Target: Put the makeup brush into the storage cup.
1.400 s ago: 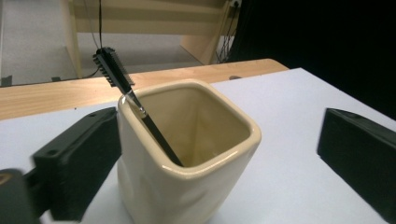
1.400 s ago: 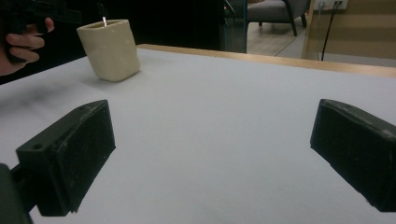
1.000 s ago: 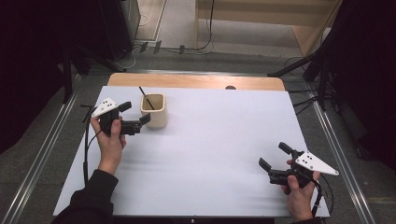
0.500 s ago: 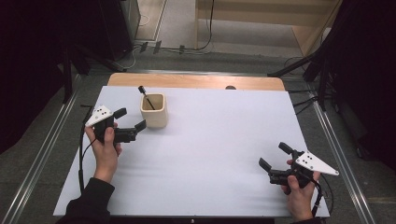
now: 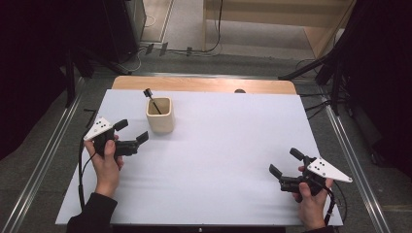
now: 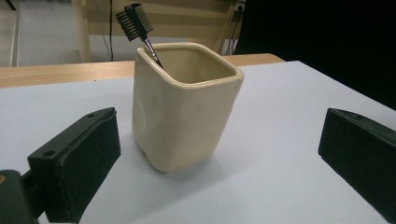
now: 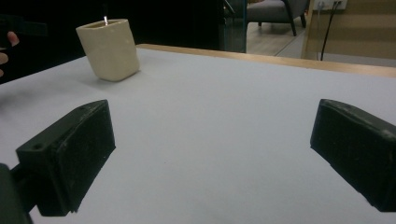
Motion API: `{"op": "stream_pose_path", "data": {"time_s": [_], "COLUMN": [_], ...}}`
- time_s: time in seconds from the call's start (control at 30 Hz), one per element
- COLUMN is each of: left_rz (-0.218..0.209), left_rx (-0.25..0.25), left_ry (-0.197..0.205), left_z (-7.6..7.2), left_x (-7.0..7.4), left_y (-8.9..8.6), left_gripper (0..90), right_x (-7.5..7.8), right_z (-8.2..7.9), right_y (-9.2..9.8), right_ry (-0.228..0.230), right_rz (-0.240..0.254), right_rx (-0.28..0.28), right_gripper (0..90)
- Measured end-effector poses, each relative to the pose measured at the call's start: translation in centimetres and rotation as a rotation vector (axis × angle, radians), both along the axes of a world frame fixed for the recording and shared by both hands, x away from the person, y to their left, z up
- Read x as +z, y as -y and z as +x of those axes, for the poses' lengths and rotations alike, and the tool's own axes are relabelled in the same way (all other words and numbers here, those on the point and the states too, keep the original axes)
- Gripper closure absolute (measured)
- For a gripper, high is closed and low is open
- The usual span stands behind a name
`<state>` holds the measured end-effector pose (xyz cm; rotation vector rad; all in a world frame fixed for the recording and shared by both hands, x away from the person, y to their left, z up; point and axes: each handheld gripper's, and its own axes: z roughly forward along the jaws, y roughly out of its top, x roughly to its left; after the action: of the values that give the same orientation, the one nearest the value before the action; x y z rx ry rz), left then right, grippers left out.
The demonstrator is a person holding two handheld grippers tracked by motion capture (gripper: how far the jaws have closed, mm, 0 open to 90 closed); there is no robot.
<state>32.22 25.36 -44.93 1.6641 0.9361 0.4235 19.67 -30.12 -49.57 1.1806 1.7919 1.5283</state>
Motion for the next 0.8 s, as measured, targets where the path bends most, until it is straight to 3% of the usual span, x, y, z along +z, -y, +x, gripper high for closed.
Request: {"op": "stream_pose_path", "data": {"time_s": [0.8], "left_rz": [0.027], "left_rx": [-0.023], "left_ry": [0.034], "left_z": [-3.7], "left_x": [-1.6], "left_y": [-1.3], "left_gripper": [0.0], "right_x": [0.0], "right_z": [0.0], "right_y": [-0.1], "right_ry": [-0.003], "right_rz": [-0.005], "right_rx": [-0.002], "right_gripper": [0.3]}}
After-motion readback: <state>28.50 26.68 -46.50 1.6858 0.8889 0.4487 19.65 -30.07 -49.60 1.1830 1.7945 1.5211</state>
